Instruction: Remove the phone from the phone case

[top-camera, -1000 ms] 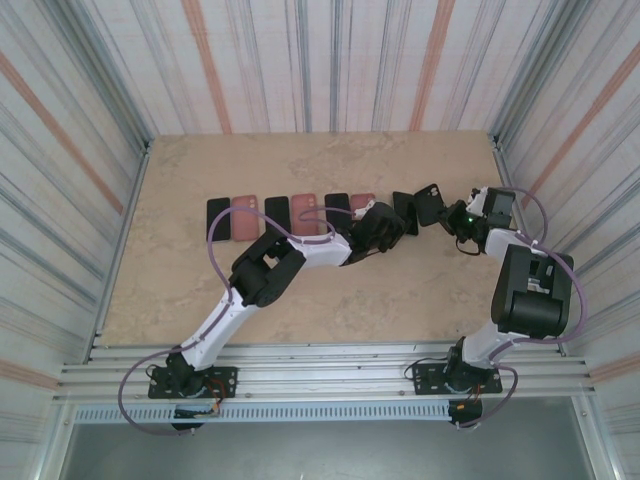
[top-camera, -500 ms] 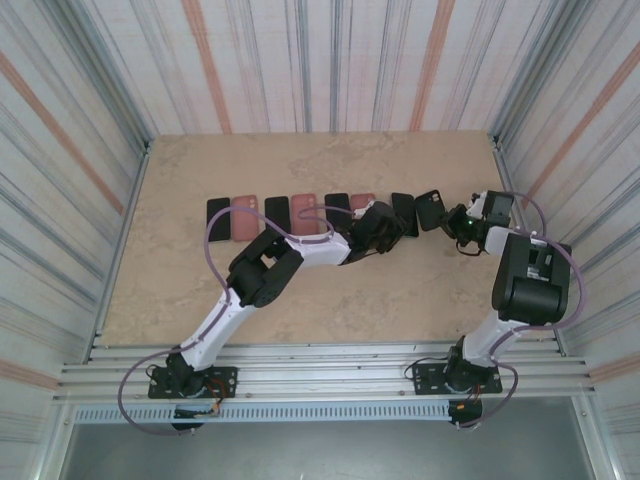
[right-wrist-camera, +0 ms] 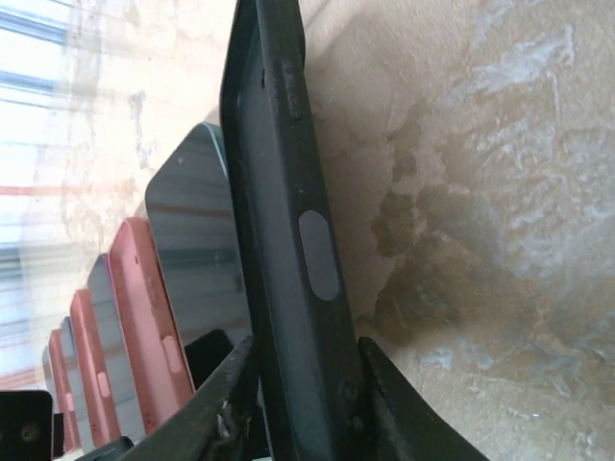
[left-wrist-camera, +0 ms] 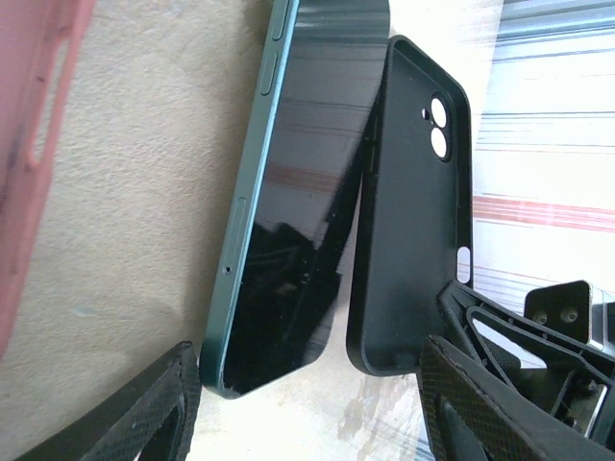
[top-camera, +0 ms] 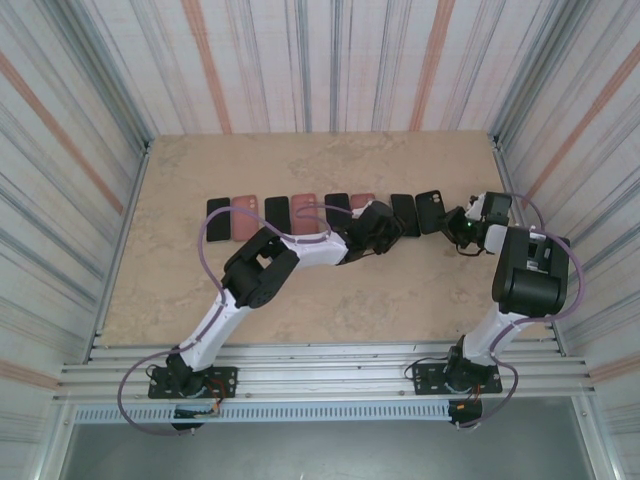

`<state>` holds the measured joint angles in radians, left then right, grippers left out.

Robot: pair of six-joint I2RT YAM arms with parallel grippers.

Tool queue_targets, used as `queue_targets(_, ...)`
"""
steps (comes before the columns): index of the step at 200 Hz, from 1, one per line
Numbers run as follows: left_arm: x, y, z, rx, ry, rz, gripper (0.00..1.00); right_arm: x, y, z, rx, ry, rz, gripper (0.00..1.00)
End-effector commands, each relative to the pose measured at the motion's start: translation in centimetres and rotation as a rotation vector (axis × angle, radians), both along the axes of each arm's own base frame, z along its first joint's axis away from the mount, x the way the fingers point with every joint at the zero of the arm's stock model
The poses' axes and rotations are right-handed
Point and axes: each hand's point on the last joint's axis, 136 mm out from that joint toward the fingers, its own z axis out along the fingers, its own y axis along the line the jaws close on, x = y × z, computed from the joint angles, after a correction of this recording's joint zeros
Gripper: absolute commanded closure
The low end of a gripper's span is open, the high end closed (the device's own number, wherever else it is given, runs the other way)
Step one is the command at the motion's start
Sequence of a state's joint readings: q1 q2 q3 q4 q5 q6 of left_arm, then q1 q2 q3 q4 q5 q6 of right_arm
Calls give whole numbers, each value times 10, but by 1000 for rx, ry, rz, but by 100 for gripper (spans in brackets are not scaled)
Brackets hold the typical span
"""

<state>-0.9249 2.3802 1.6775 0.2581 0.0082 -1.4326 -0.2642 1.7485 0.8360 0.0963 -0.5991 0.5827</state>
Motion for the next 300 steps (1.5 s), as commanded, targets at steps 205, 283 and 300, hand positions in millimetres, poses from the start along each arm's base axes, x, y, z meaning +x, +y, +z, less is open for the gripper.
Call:
queue_targets(205,-1,25,138,16,-359,-233,14,-12,-38,16,-281,106,58,27)
queue_targets(283,-21,130,164,432,-597,-533,1,-4,35,113,-446,-220,334,3)
queue_targets(300,-19,166,162,519,-607,-541,1,-6,51,133,-467,-321,361,1)
